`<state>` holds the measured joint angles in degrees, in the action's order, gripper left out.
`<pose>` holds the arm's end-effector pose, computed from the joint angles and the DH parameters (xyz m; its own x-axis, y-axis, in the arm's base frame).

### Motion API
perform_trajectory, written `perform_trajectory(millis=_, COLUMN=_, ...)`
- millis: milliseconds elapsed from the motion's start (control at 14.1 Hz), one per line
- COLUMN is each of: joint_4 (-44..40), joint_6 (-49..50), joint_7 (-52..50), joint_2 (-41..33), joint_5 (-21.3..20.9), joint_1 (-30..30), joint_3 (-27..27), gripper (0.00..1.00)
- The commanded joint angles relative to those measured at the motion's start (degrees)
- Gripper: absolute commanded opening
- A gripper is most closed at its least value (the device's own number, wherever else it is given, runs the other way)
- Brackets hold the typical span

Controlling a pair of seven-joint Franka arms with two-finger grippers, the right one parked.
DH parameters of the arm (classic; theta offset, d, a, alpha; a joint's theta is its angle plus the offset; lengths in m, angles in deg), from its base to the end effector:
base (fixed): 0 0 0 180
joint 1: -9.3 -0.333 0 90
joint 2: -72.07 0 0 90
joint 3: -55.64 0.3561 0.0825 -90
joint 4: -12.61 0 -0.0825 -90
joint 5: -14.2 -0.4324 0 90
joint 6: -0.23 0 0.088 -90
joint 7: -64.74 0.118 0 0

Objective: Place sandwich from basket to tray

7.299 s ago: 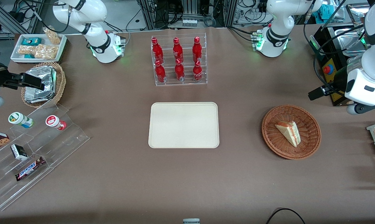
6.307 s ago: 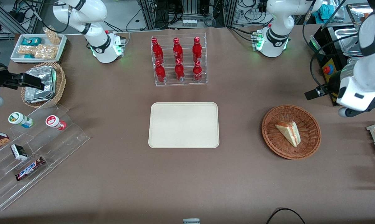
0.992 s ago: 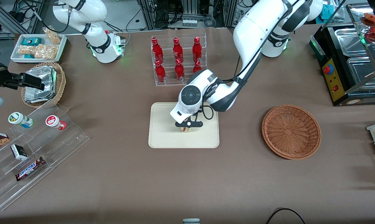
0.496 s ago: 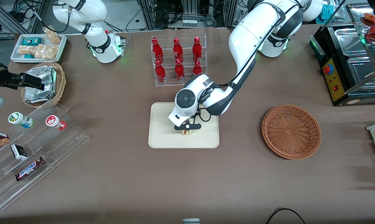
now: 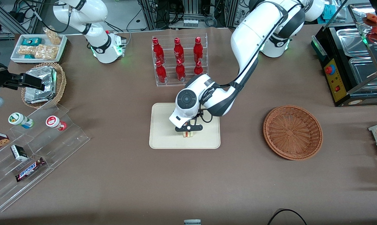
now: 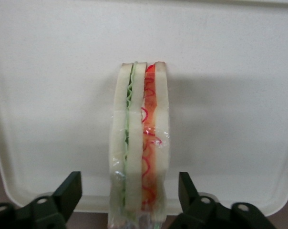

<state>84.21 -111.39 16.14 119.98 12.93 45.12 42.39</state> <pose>0.5653 -0.5784 0.2521 0.9802 0.0446 -0.1931 0.0473 -0.9988 0.0092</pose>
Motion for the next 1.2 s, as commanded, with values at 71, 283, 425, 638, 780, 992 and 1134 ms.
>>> perform_trajectory(millis=71, joint_4=-2.17, joint_6=8.5, joint_7=0.77, joint_2=-6.4, joint_5=-0.66, joint_1=-3.19, joint_3=0.94, gripper=1.0)
perform_trajectory(millis=283, joint_4=-2.09, joint_6=16.58, joint_7=9.37, joint_2=-13.52, joint_5=0.22, joint_1=-9.78, joint_3=0.85, gripper=1.0)
perform_trajectory(millis=425, joint_4=-1.47, joint_6=23.08, joint_7=17.27, joint_2=-19.05, joint_5=1.8, joint_1=-15.57, joint_3=0.85, gripper=1.0)
perform_trajectory(millis=638, joint_4=-1.03, joint_6=33.8, joint_7=28.71, joint_2=-25.21, joint_5=1.63, joint_1=-24.37, joint_3=0.94, gripper=1.0)
perform_trajectory(millis=780, joint_4=-1.03, joint_6=39.78, joint_7=30.93, joint_2=-28.73, joint_5=1.28, joint_1=-29.46, joint_3=1.03, gripper=1.0)
perform_trajectory(millis=992, joint_4=4.47, joint_6=42.19, joint_7=30.93, joint_2=-36.36, joint_5=1.45, joint_1=-37.2, joint_3=1.03, gripper=1.0)
perform_trajectory(millis=1134, joint_4=7.83, joint_6=40.6, joint_7=34.16, joint_2=-40.07, joint_5=1.8, joint_1=-41.51, joint_3=0.94, gripper=1.0)
